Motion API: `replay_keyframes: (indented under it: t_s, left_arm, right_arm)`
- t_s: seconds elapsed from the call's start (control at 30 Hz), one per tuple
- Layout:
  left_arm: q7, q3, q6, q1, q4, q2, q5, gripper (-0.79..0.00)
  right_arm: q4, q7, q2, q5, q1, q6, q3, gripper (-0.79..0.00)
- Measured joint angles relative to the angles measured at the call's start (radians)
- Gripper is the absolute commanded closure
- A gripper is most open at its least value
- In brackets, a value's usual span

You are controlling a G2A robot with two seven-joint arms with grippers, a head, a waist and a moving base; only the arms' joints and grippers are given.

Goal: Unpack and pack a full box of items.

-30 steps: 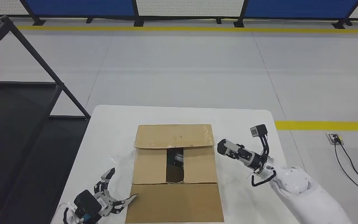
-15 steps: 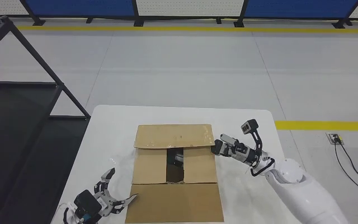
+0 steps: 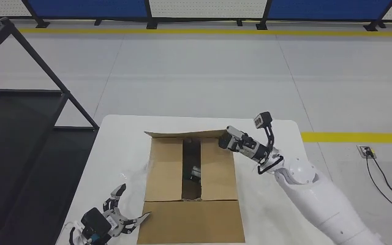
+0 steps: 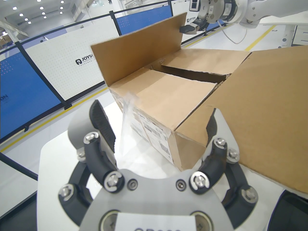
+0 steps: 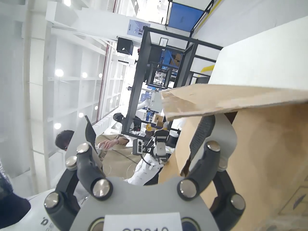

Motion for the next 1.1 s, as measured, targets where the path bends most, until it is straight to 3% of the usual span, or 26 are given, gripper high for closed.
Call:
replay_keyframes:
  t_s: [0.43,0.8,1.1]
  left_arm:
    - [0.0,0.0,0.0,0.0,0.0,0.0,0.0,-0.785]
    - [0.0,0.0,0.0,0.0,0.0,0.0,0.0,-0.785]
    - [0.0,0.0,0.0,0.0,0.0,0.0,0.0,-0.785]
  right_arm:
    - [0.193,-0.283,-0.137,-0.345,0.235,0.202,-0.157,-0.785]
    - [0.399,-0.206,-0.251,-0.416,0.329,0.316,-0.247,-0.785]
    - [0.509,-0.107,-0.288,-0.434,0.364,0.316,-0.237,-0.785]
